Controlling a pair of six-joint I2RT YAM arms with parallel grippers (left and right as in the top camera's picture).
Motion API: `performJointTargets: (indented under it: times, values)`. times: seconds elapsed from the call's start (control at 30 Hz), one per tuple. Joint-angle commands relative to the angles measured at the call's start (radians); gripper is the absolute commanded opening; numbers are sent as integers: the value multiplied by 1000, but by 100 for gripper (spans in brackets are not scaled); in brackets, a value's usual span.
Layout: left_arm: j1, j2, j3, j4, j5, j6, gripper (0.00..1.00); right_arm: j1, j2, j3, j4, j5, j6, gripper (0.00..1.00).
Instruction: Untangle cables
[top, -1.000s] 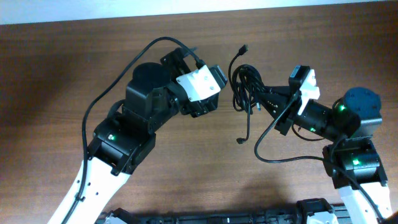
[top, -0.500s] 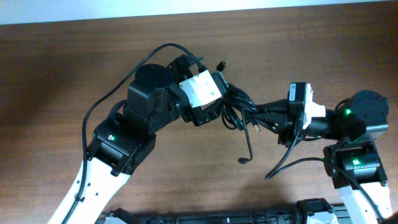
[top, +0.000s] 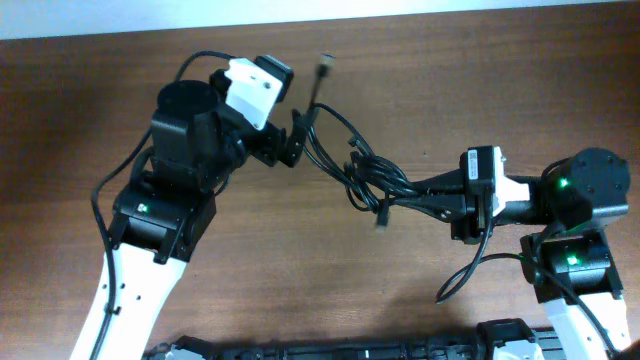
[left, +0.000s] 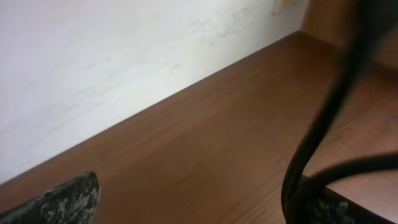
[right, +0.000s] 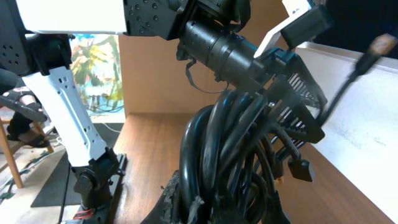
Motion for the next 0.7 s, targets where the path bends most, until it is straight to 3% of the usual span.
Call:
performJointTargets:
  times: [0.0, 0.1, 0.23, 0.33, 0.57, 0.67]
  values:
    - [16, 5, 14, -35, -59, -39, 99, -6, -7, 19, 7, -15, 4, 4]
    - [17, 5, 14, -71, -117, -40, 99, -6, -7, 19, 7, 34, 20, 4]
    - [17, 5, 14, -119, -159, -42, 99, -6, -7, 19, 6, 204, 144, 4]
    - [17, 5, 14, -182, -349, -149, 99, -6, -7, 19, 6, 207, 143, 4]
    - [16, 5, 14, -190, -303, -216, 99, -6, -7, 19, 7, 222, 143, 4]
    - [16, 5, 14, -182, -139, -216, 99, -6, -7, 19, 6, 242, 144, 4]
